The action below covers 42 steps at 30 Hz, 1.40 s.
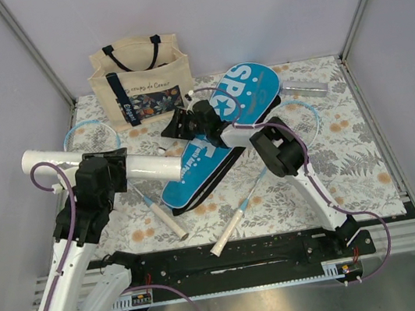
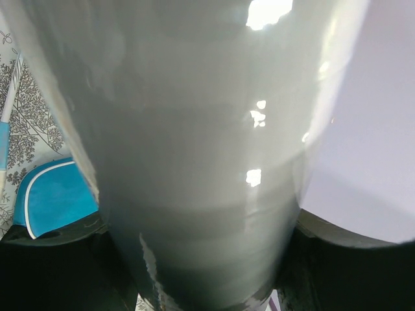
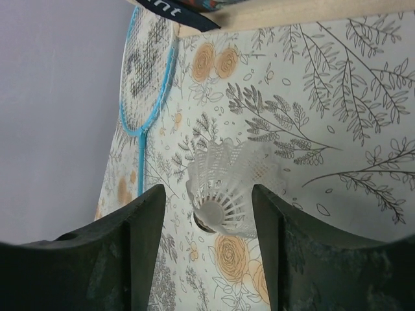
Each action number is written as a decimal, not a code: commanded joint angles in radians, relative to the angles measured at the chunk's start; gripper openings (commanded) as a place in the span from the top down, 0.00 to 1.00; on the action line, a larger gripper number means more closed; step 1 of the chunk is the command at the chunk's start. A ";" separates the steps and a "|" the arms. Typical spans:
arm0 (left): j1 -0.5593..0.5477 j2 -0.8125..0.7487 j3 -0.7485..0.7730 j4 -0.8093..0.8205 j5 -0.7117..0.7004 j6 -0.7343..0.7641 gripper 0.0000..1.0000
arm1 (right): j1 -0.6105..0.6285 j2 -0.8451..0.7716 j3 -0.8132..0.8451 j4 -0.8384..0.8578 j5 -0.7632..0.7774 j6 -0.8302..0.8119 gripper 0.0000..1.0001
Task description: Pack up the badminton gear
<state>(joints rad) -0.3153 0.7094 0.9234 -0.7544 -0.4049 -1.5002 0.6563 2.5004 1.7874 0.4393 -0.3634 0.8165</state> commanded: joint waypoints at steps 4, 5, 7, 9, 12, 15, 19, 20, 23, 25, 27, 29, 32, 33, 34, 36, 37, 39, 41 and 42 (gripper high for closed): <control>0.002 0.001 0.035 0.056 -0.034 0.015 0.42 | 0.012 -0.106 -0.043 0.050 -0.072 -0.014 0.49; 0.002 0.004 0.031 0.056 -0.035 0.014 0.42 | 0.012 -0.112 -0.054 0.061 -0.077 -0.014 0.55; 0.002 0.009 0.023 0.056 -0.035 0.009 0.42 | 0.011 -0.132 -0.097 0.085 -0.075 -0.007 0.67; 0.004 0.015 0.015 0.056 -0.032 0.000 0.42 | 0.012 -0.155 -0.132 0.108 -0.072 -0.004 0.78; 0.008 0.025 0.006 0.052 -0.008 -0.020 0.42 | 0.012 -0.189 -0.170 0.145 -0.095 0.003 0.95; 0.013 0.041 -0.001 0.046 0.026 -0.044 0.42 | 0.011 -0.241 -0.238 0.205 -0.105 0.015 1.00; 0.019 0.067 -0.003 0.033 0.075 -0.081 0.42 | 0.009 -0.345 -0.356 0.285 -0.082 0.015 1.00; 0.021 0.074 -0.001 0.029 0.090 -0.089 0.42 | 0.009 -0.379 -0.396 0.301 -0.074 0.013 1.00; 0.022 0.091 -0.003 0.021 0.120 -0.112 0.41 | 0.005 -0.498 -0.544 0.367 -0.028 0.003 1.00; 0.025 0.099 -0.003 0.013 0.135 -0.133 0.41 | 0.000 -0.592 -0.665 0.432 0.021 -0.013 1.00; 0.027 0.105 -0.001 0.007 0.152 -0.156 0.41 | 0.002 -0.690 -0.802 0.476 0.078 -0.028 1.00; 0.031 0.110 -0.001 0.001 0.167 -0.182 0.41 | 0.003 -0.793 -0.913 0.516 0.124 -0.040 1.00; 0.038 0.111 -0.003 -0.003 0.187 -0.225 0.41 | 0.006 -0.917 -1.060 0.568 0.178 -0.040 1.00; 0.036 0.111 -0.001 -0.003 0.195 -0.238 0.41 | 0.008 -0.958 -1.101 0.581 0.190 -0.042 1.00; 0.038 0.113 0.000 -0.005 0.195 -0.250 0.41 | 0.014 -0.995 -1.134 0.588 0.204 -0.051 1.00; 0.038 0.119 0.008 -0.016 0.196 -0.271 0.41 | 0.031 -1.075 -1.190 0.587 0.233 -0.066 1.00; 0.038 0.121 0.009 -0.028 0.190 -0.285 0.41 | 0.038 -1.107 -1.216 0.588 0.248 -0.074 1.00; 0.039 0.133 0.012 -0.036 0.186 -0.305 0.41 | 0.048 -1.196 -1.253 0.584 0.280 -0.089 1.00; 0.038 0.139 0.011 -0.037 0.190 -0.319 0.41 | 0.063 -1.267 -1.276 0.556 0.302 -0.106 1.00; 0.038 0.145 0.011 -0.037 0.190 -0.322 0.41 | 0.071 -1.297 -1.281 0.543 0.311 -0.117 1.00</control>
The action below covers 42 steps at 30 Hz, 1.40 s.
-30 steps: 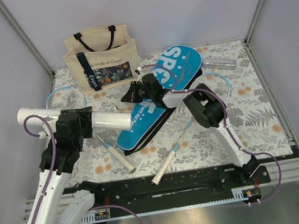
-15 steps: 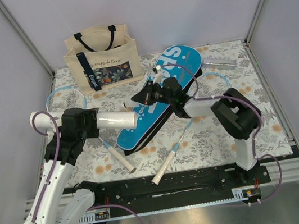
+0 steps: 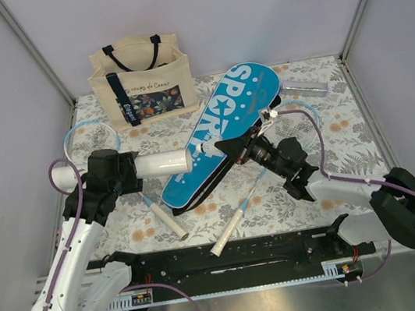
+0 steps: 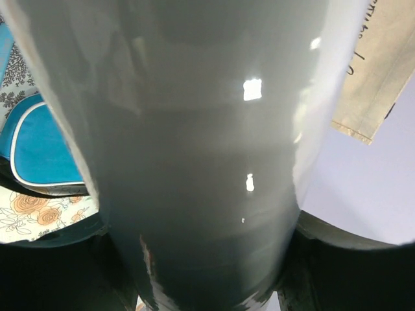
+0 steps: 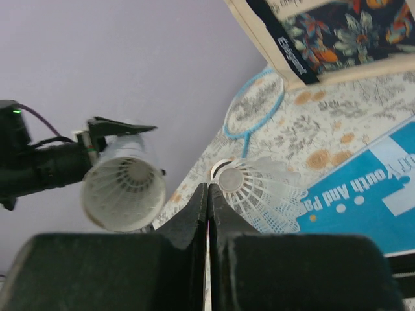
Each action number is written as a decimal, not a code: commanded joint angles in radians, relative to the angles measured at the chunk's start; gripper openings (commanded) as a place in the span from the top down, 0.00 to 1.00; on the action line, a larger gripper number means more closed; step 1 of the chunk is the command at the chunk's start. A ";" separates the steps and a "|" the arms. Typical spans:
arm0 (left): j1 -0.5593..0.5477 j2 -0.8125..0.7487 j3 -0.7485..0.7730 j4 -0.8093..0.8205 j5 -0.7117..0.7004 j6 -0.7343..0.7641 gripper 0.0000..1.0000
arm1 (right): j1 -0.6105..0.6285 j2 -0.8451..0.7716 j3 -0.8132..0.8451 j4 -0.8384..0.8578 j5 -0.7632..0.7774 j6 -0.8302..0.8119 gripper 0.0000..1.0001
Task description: Pack up the badminton gear
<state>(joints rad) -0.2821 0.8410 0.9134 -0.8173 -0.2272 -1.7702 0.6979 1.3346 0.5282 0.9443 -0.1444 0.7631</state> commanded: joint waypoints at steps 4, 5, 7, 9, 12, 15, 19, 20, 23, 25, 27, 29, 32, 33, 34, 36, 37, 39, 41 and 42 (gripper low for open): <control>0.006 0.033 0.022 0.026 0.031 -0.071 0.41 | 0.071 -0.221 -0.017 -0.024 0.117 -0.100 1.00; 0.004 0.039 0.024 0.027 0.038 -0.074 0.41 | 0.080 -0.227 -0.008 -0.035 0.117 -0.105 1.00; 0.004 0.047 0.028 0.029 0.054 -0.075 0.41 | 0.101 -0.227 0.003 -0.035 0.117 -0.108 1.00; 0.004 0.053 0.030 0.030 0.069 -0.077 0.41 | 0.121 -0.210 0.015 -0.033 0.117 -0.108 1.00; 0.006 0.055 0.031 0.035 0.086 -0.077 0.42 | 0.159 -0.172 0.027 -0.009 0.124 -0.107 1.00; 0.004 0.052 0.030 0.038 0.092 -0.074 0.42 | 0.204 -0.132 0.053 0.017 0.129 -0.102 1.00; 0.004 0.049 0.024 0.047 0.109 -0.069 0.42 | 0.252 -0.069 0.090 0.054 0.134 -0.107 1.00; 0.006 0.047 0.021 0.052 0.118 -0.069 0.42 | 0.261 -0.057 0.099 0.060 0.132 -0.108 1.00; 0.004 0.041 0.016 0.066 0.138 -0.067 0.43 | 0.267 -0.006 0.121 0.082 0.120 -0.090 1.00; 0.006 0.037 0.013 0.072 0.149 -0.066 0.43 | 0.269 0.018 0.127 0.096 0.114 -0.078 1.00; 0.004 0.032 0.016 0.075 0.155 -0.061 0.43 | 0.272 0.040 0.130 0.106 0.106 -0.068 1.00; 0.004 0.026 0.016 0.076 0.163 -0.061 0.43 | 0.272 0.055 0.138 0.111 0.101 -0.058 1.00; 0.004 0.017 0.016 0.076 0.164 -0.061 0.43 | 0.273 0.075 0.150 0.116 0.092 -0.045 1.00; 0.006 0.015 0.016 0.076 0.164 -0.061 0.44 | 0.273 0.080 0.153 0.117 0.089 -0.042 1.00; 0.004 0.013 0.016 0.076 0.164 -0.061 0.43 | 0.275 0.086 0.156 0.117 0.086 -0.039 1.00; 0.004 0.010 0.016 0.078 0.166 -0.061 0.43 | 0.273 0.094 0.158 0.122 0.085 -0.031 1.00; 0.004 0.010 0.015 0.081 0.166 -0.060 0.43 | 0.276 0.100 0.158 0.123 0.086 -0.030 1.00; 0.006 0.010 0.010 0.090 0.167 -0.061 0.43 | 0.278 0.101 0.161 0.122 0.086 -0.022 1.00; 0.004 0.007 0.007 0.102 0.170 -0.060 0.43 | 0.275 0.106 0.159 0.116 0.088 -0.015 0.97; 0.004 0.007 0.005 0.107 0.170 -0.058 0.43 | 0.276 0.103 0.161 0.108 0.089 -0.013 0.93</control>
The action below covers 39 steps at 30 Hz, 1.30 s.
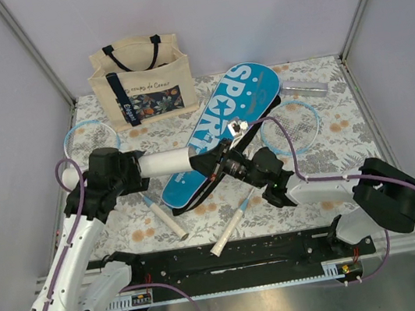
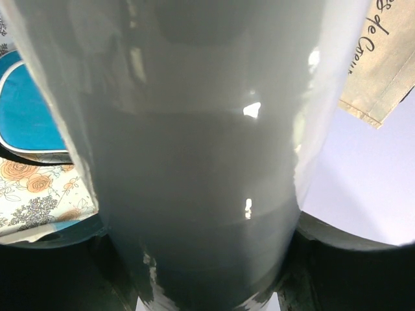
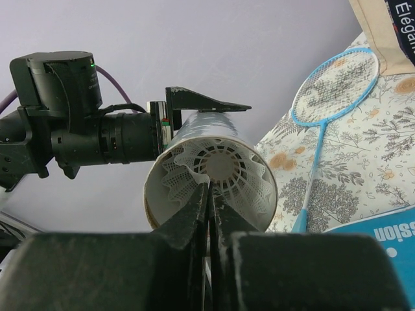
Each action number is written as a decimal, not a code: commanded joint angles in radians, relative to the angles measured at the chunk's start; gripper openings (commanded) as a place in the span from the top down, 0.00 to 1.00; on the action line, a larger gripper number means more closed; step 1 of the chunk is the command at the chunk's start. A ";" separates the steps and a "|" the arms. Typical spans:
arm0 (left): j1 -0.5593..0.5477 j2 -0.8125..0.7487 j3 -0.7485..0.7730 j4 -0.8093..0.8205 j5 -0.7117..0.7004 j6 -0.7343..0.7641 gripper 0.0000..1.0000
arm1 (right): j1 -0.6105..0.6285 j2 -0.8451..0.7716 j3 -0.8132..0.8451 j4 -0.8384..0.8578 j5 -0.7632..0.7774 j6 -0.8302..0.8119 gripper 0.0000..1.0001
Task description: Pack up the badminton gear
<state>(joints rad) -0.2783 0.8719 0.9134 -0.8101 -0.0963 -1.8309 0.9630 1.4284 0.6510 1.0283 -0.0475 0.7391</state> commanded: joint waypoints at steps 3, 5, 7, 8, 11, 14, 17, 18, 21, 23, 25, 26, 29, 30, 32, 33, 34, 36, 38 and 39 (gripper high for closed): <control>0.001 -0.024 -0.004 0.107 0.035 0.004 0.43 | 0.011 -0.023 0.030 -0.014 0.001 0.017 0.79; 0.001 -0.025 -0.007 0.112 0.027 0.007 0.43 | 0.008 -0.058 0.021 -0.059 0.015 0.013 0.72; 0.001 -0.031 -0.011 0.112 0.017 0.009 0.43 | 0.008 -0.112 0.021 -0.114 0.034 -0.006 0.64; 0.001 -0.034 -0.014 0.115 0.009 0.010 0.43 | 0.009 -0.135 0.021 -0.157 0.041 -0.013 0.61; 0.002 -0.045 -0.015 0.124 -0.009 0.018 0.44 | 0.010 -0.206 0.025 -0.285 0.098 -0.033 0.54; 0.002 -0.053 -0.015 0.126 -0.032 0.030 0.43 | 0.010 -0.264 0.016 -0.368 0.127 -0.040 0.51; 0.002 -0.060 -0.021 0.135 -0.049 0.041 0.43 | 0.010 -0.322 0.004 -0.444 0.161 -0.041 0.51; 0.001 -0.062 -0.022 0.138 -0.052 0.044 0.43 | 0.010 -0.345 0.001 -0.471 0.172 -0.043 0.50; 0.002 -0.065 -0.031 0.152 -0.057 0.055 0.43 | 0.008 -0.404 -0.010 -0.574 0.234 -0.040 0.50; 0.002 -0.062 -0.033 0.166 -0.052 0.068 0.43 | 0.009 -0.434 -0.031 -0.637 0.283 -0.032 0.50; 0.002 -0.057 -0.027 0.186 -0.056 0.088 0.43 | 0.008 -0.457 -0.066 -0.678 0.346 0.003 0.50; 0.001 -0.053 -0.025 0.195 -0.056 0.100 0.43 | 0.008 -0.463 -0.088 -0.691 0.377 0.019 0.51; 0.002 -0.039 -0.013 0.213 -0.060 0.116 0.43 | 0.008 -0.467 -0.125 -0.721 0.422 0.051 0.51; 0.001 -0.033 -0.008 0.227 -0.065 0.127 0.43 | 0.008 -0.461 -0.128 -0.740 0.429 0.063 0.51; 0.001 -0.024 -0.001 0.227 -0.074 0.130 0.43 | 0.006 -0.442 -0.128 -0.772 0.431 0.078 0.51; 0.001 -0.024 -0.001 0.235 -0.075 0.134 0.43 | 0.006 -0.431 -0.123 -0.787 0.428 0.083 0.51; 0.001 -0.027 -0.002 0.244 -0.083 0.143 0.43 | 0.006 -0.416 -0.119 -0.800 0.422 0.085 0.51; 0.001 -0.034 -0.011 0.258 -0.092 0.139 0.43 | 0.006 -0.389 -0.105 -0.823 0.413 0.095 0.51; 0.002 -0.042 -0.022 0.273 -0.098 0.137 0.43 | 0.006 -0.358 -0.091 -0.824 0.397 0.097 0.50; 0.002 -0.042 -0.021 0.276 -0.098 0.139 0.43 | 0.006 -0.339 -0.082 -0.823 0.390 0.101 0.50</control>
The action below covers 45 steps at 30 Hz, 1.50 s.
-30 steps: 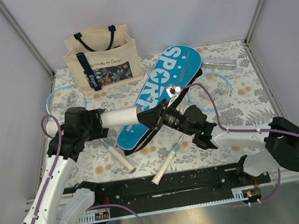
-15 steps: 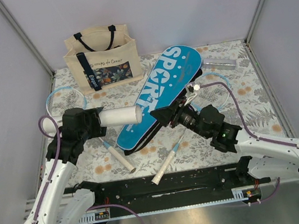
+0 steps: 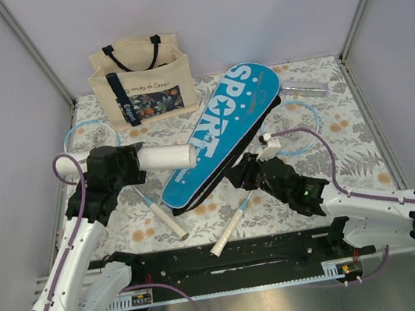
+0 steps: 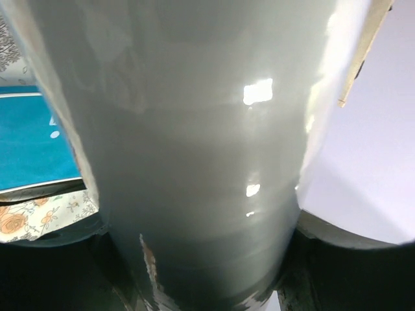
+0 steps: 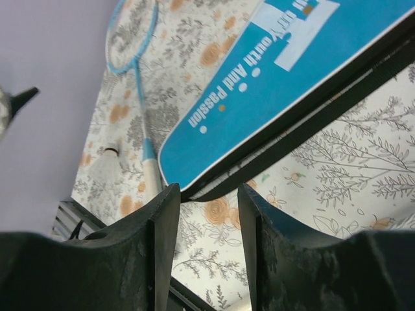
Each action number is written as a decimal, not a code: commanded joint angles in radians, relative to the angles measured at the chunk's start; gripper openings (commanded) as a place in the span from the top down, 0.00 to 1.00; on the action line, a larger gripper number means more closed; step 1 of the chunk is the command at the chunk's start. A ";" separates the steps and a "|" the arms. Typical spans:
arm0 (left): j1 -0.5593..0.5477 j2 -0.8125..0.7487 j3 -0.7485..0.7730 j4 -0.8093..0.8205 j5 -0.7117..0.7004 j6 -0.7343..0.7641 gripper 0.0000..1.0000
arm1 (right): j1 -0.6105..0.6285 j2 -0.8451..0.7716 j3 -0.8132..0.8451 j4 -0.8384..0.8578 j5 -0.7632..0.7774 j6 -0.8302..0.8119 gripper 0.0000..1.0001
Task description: Pack up the badminton gear
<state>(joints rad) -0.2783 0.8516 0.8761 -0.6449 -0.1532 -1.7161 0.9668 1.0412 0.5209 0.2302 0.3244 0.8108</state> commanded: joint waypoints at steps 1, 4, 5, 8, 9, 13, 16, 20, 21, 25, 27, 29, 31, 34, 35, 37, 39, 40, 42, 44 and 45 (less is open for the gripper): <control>0.005 -0.019 0.023 0.110 -0.042 0.029 0.43 | 0.003 0.060 0.054 -0.019 0.015 0.034 0.50; 0.005 -0.008 0.050 0.103 -0.025 0.055 0.43 | 0.003 0.091 0.053 0.014 0.036 0.065 0.49; 0.005 -0.005 0.060 0.100 -0.020 0.061 0.43 | 0.000 0.100 0.051 0.014 0.053 0.074 0.49; -0.005 0.000 0.081 0.103 -0.029 0.095 0.43 | -0.022 0.115 0.051 0.003 0.097 0.100 0.48; -0.012 0.003 0.086 0.102 -0.034 0.099 0.43 | -0.036 0.128 0.062 0.003 0.087 0.094 0.48; -0.018 0.017 0.092 0.117 -0.011 0.086 0.43 | -0.069 0.207 0.122 0.012 -0.025 0.042 0.48; -0.019 0.021 0.127 0.116 -0.002 0.085 0.43 | -0.076 0.267 0.133 0.078 -0.085 0.040 0.46; -0.019 0.020 0.147 0.117 -0.006 0.079 0.43 | -0.077 0.354 0.133 0.196 -0.177 0.082 0.44; -0.018 0.017 0.150 0.116 -0.008 0.076 0.43 | -0.079 0.384 0.139 0.222 -0.203 0.093 0.43; -0.018 -0.003 0.161 0.114 -0.009 0.075 0.43 | -0.077 0.492 0.200 0.339 -0.298 0.116 0.38; -0.019 -0.005 0.181 0.099 -0.012 0.079 0.43 | -0.076 0.554 0.243 0.385 -0.349 0.129 0.37; -0.021 -0.005 0.192 0.088 -0.011 0.076 0.43 | -0.073 0.617 0.295 0.409 -0.386 0.142 0.37; -0.021 -0.006 0.198 0.087 0.000 0.069 0.43 | -0.057 0.675 0.361 0.405 -0.404 0.145 0.37; -0.021 -0.009 0.205 0.087 0.026 0.058 0.43 | -0.031 0.781 0.480 0.396 -0.436 0.111 0.37; -0.021 -0.011 0.210 0.083 0.030 0.056 0.44 | -0.024 0.815 0.520 0.402 -0.447 0.099 0.37; -0.021 -0.011 0.225 0.068 0.021 0.056 0.43 | -0.004 0.879 0.591 0.415 -0.470 0.073 0.37; -0.019 -0.011 0.234 0.059 0.017 0.058 0.43 | 0.012 0.940 0.651 0.445 -0.493 0.047 0.37; -0.021 -0.010 0.239 0.057 0.015 0.056 0.43 | 0.018 0.973 0.688 0.463 -0.510 0.031 0.37; -0.019 -0.005 0.259 0.041 0.012 0.058 0.43 | 0.029 1.028 0.741 0.480 -0.538 0.001 0.37; -0.018 -0.002 0.273 0.037 0.011 0.061 0.43 | 0.042 1.074 0.789 0.485 -0.545 -0.037 0.37; -0.019 -0.005 0.277 0.037 0.006 0.064 0.43 | 0.050 1.091 0.815 0.477 -0.542 -0.057 0.37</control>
<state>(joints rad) -0.2955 0.8631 1.0794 -0.6559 -0.1455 -1.6566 0.9878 2.0674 1.2312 0.6460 -0.1638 0.8558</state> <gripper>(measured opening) 0.663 0.630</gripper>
